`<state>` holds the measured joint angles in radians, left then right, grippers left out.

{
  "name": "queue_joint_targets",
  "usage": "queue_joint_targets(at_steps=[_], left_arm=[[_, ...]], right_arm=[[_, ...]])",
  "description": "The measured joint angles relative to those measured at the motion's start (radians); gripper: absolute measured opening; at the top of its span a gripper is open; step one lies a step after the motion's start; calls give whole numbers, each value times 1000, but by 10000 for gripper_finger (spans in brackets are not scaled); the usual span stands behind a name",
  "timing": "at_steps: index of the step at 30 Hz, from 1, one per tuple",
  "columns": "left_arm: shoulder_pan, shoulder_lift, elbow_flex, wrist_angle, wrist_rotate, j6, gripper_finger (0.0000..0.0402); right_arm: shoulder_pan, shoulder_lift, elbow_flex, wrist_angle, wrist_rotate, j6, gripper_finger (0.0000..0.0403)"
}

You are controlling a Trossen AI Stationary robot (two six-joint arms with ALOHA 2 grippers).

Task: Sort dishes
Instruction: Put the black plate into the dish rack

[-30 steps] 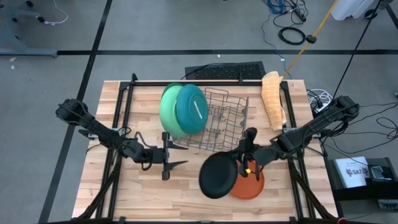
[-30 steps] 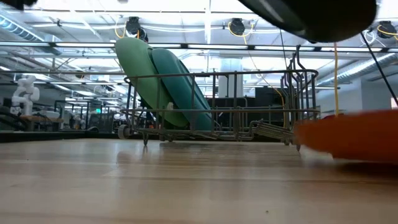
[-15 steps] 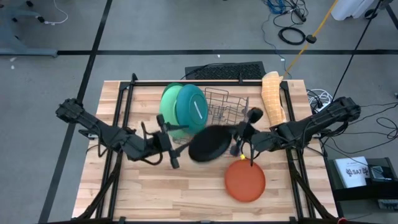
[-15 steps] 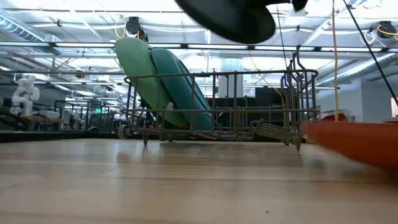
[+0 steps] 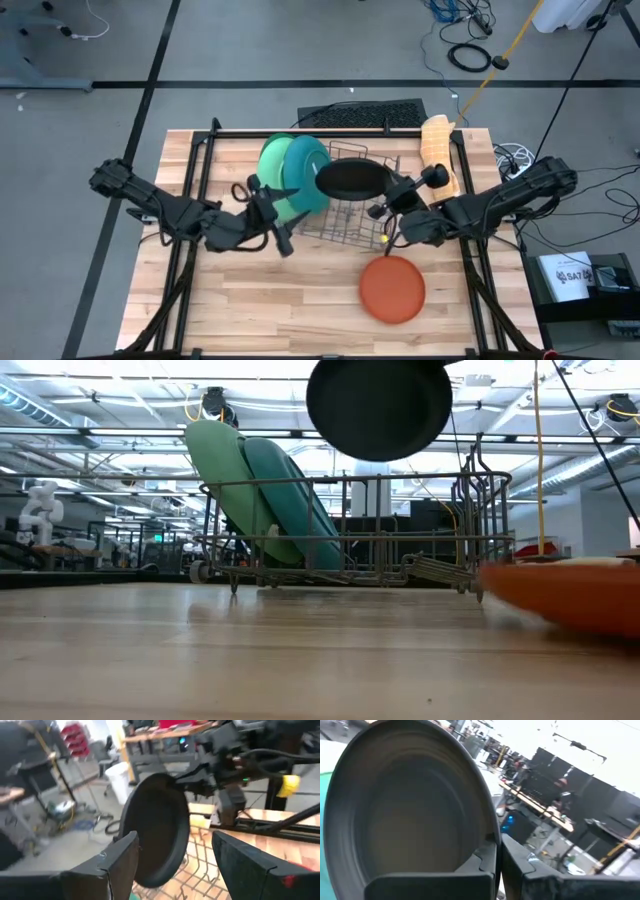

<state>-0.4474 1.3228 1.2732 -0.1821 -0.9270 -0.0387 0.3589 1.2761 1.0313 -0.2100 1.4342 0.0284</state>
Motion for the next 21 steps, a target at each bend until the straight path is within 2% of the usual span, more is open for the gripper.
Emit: queue_joint_targets(at_steps=[2,6,11,13,17,21], left_arm=[[28,0,0,-27,12,-69,251],[94,0,0,-42,120,-187,251],[173,0,0,-28,163,-309,251],[214,0,-1,23,223,-384,251],[291,2,-1,183,425,-465,251],[324,16,-1,245,487,-480,251]], right_arm=[[-15,23,0,5,8,4,2],[-42,91,0,18,12,4,2],[-48,170,0,46,135,-29,2],[-48,188,0,81,134,-73,2],[-54,199,0,132,137,-150,2],[-57,187,0,133,137,-171,2]])
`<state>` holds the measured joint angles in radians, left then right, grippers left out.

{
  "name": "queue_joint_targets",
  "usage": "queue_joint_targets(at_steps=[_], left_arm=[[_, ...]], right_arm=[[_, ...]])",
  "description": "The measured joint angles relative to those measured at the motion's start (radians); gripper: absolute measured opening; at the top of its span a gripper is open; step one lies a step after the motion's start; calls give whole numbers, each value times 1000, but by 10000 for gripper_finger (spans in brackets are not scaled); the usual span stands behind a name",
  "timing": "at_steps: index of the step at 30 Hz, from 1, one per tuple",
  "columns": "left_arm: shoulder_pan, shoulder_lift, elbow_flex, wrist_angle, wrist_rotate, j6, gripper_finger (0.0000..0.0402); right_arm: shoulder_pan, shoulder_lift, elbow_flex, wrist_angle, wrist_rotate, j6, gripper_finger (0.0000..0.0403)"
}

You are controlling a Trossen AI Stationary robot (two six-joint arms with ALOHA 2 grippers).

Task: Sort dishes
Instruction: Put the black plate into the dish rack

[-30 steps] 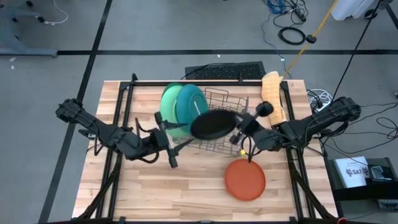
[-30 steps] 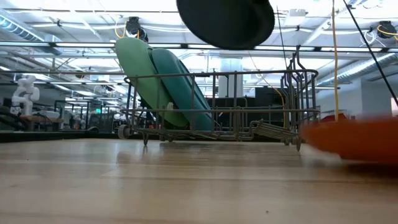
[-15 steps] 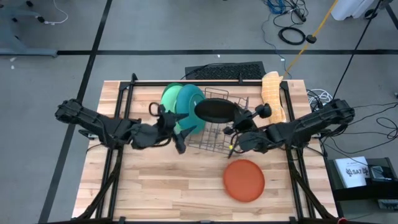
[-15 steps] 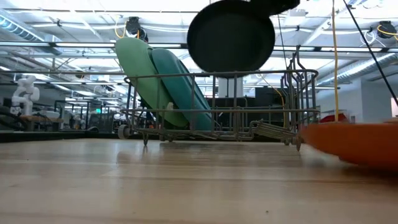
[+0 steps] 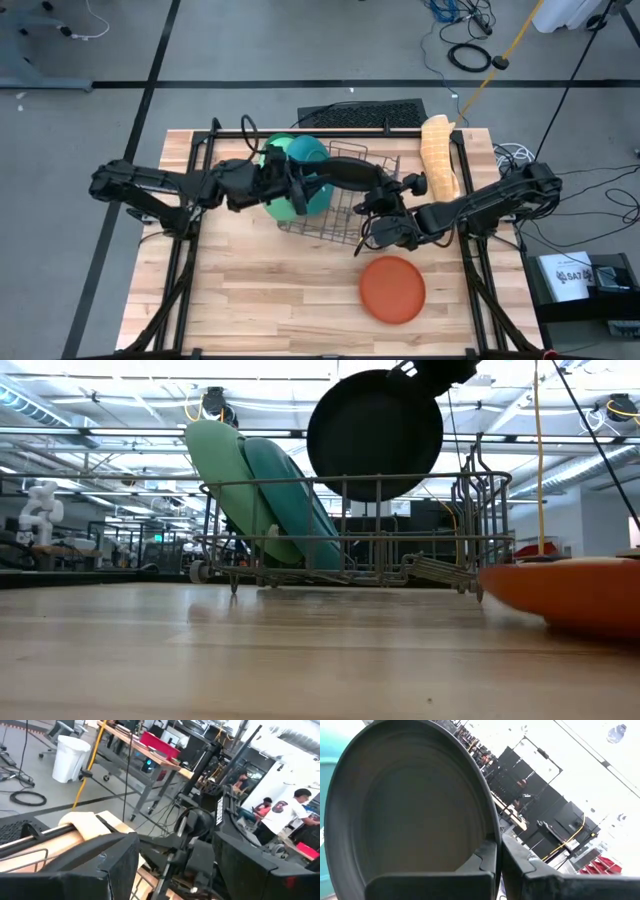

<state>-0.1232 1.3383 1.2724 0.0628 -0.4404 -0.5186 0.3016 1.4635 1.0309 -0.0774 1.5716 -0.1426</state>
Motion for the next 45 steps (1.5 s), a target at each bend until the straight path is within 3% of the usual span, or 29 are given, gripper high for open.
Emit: queue_joint_targets(at_steps=[12,14,17,25,27,34,39,45], left_arm=[[42,93,0,-39,42,-40,251],[41,97,-1,-62,83,70,251],[18,93,-1,-92,68,383,251],[-37,92,-1,-62,-275,881,251],[-29,95,-1,-80,-329,905,250],[33,130,0,-147,-326,813,250],[63,146,0,-154,-215,814,250],[98,153,0,-151,-206,815,232]], right_arm=[[1,-42,0,-3,-2,-10,2],[1,-55,0,-4,-1,-12,2],[6,-80,0,-9,-1,-15,2],[22,-118,0,-9,0,-52,2],[21,-118,0,-11,-3,-53,2],[21,-118,0,-9,-6,-53,2],[21,-117,0,-8,-7,-64,3],[21,-117,0,-8,-54,-85,5]])
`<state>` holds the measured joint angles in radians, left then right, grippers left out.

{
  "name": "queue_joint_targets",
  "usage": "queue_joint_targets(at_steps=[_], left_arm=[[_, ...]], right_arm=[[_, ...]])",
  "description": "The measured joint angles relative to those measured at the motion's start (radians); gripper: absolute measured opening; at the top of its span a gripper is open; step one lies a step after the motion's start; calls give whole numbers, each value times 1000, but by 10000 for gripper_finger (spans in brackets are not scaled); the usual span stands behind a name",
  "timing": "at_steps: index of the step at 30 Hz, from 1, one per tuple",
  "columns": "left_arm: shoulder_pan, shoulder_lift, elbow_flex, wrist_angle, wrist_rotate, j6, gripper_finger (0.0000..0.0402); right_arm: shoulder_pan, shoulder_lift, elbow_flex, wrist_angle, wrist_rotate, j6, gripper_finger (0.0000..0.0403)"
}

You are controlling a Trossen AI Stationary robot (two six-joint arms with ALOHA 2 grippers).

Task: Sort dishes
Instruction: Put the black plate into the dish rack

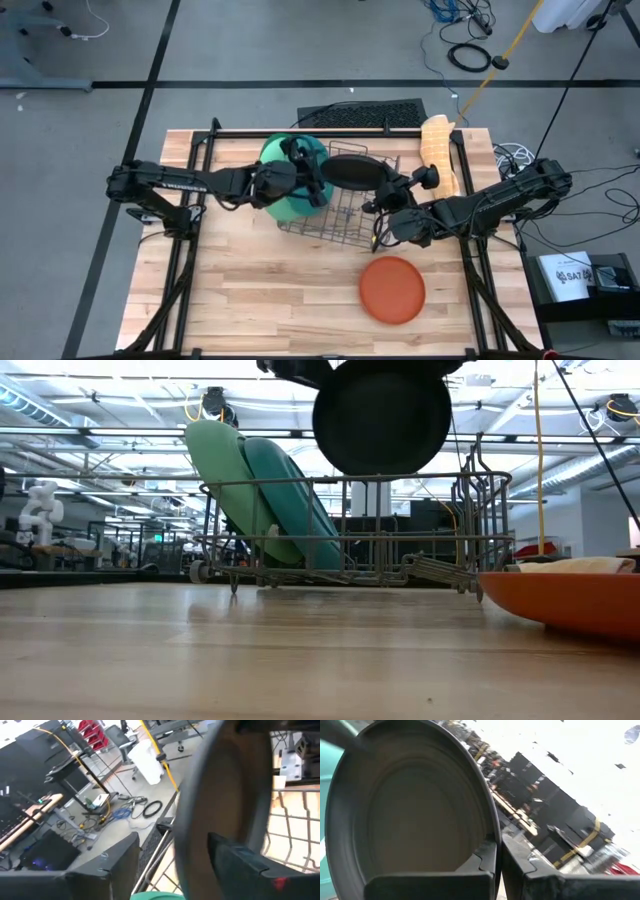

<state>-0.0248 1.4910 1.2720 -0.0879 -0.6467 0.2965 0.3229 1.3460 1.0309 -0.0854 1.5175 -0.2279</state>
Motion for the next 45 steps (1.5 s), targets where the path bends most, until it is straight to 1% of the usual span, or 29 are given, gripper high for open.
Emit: queue_joint_targets(at_steps=[2,4,6,9,10,11,13,16,19,21,24,28,30,32,35,38,41,45], left_arm=[[7,0,0,7,19,4,208],[10,0,0,1,22,9,172],[14,0,0,-5,20,38,126],[20,0,0,8,24,112,45],[23,0,0,8,15,120,25],[30,0,0,12,15,122,16],[49,0,1,13,33,134,13],[70,0,1,11,29,178,7],[87,0,1,29,40,264,4],[98,-1,1,39,55,347,3],[111,-2,1,45,82,492,2],[125,1,-1,67,105,700,1],[123,-1,-1,92,134,806,1],[111,-1,-1,122,185,891,1],[89,0,-1,150,277,964,0],[62,-1,0,148,354,997,0],[38,8,-10,143,382,1042,0],[15,47,-18,88,377,1151,0]], right_arm=[[0,0,0,1,-23,3,5],[0,0,0,4,-29,1,4],[0,0,0,4,-29,-2,4],[-1,0,0,7,-31,-2,4],[-1,0,0,7,-35,-5,4],[0,0,0,8,-34,-10,4],[0,0,0,9,-40,-21,4],[6,0,1,10,-95,-66,6],[12,-2,1,8,-137,-87,24],[14,-1,1,3,-172,-92,50],[38,1,0,-8,-220,-93,103],[85,0,0,-6,-369,-83,175],[109,0,0,-9,-453,-60,203],[139,0,0,-27,-504,-47,223],[181,-3,0,-59,-500,-33,237],[220,-20,0,-95,-450,-14,236],[266,-49,0,-100,-395,-7,225],[325,-97,0,-99,-391,6,207]])
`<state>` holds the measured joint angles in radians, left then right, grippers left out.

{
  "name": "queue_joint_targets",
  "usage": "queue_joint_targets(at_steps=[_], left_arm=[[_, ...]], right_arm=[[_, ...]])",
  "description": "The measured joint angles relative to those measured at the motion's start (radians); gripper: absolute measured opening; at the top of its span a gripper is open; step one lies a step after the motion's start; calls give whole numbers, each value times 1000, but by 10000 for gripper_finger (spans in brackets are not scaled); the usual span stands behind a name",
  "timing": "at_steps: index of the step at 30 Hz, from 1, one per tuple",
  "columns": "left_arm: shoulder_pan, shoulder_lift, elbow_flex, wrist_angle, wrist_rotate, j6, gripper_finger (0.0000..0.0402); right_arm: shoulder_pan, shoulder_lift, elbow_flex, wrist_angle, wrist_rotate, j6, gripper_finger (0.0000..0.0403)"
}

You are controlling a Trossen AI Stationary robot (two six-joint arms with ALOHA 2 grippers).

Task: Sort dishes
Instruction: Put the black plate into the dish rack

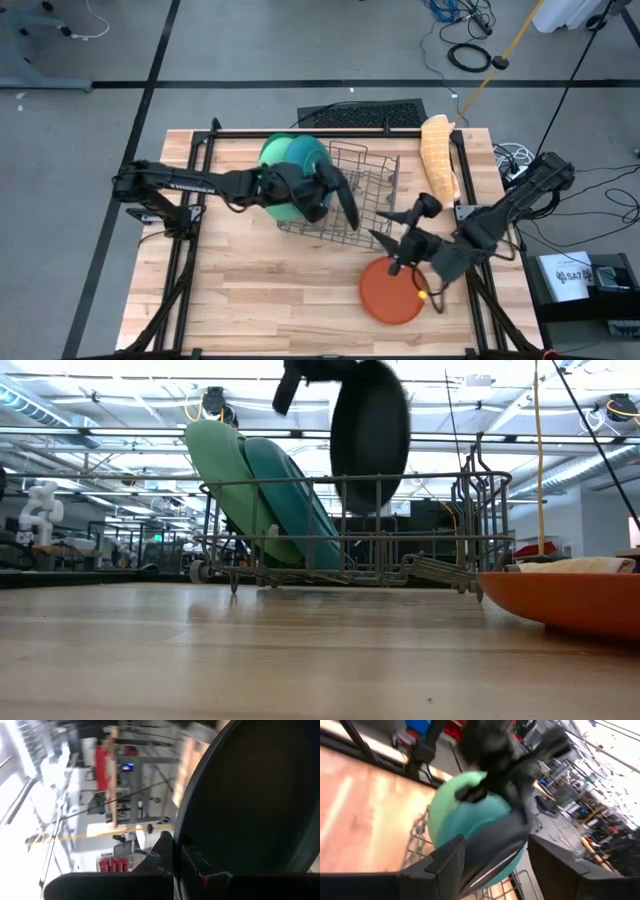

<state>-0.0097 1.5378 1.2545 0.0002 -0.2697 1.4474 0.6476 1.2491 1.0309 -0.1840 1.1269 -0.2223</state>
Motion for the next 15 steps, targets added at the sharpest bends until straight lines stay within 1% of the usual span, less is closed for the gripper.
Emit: queue_joint_targets(at_steps=[5,8,15], left_arm=[[-25,69,-1,-33,-72,232,0],[-37,102,-1,2,-75,363,0],[-45,122,-1,63,-76,503,0]], right_arm=[[50,-51,0,-1,2,39,191],[65,-64,0,-1,3,54,185],[71,-64,0,-9,3,55,172]])
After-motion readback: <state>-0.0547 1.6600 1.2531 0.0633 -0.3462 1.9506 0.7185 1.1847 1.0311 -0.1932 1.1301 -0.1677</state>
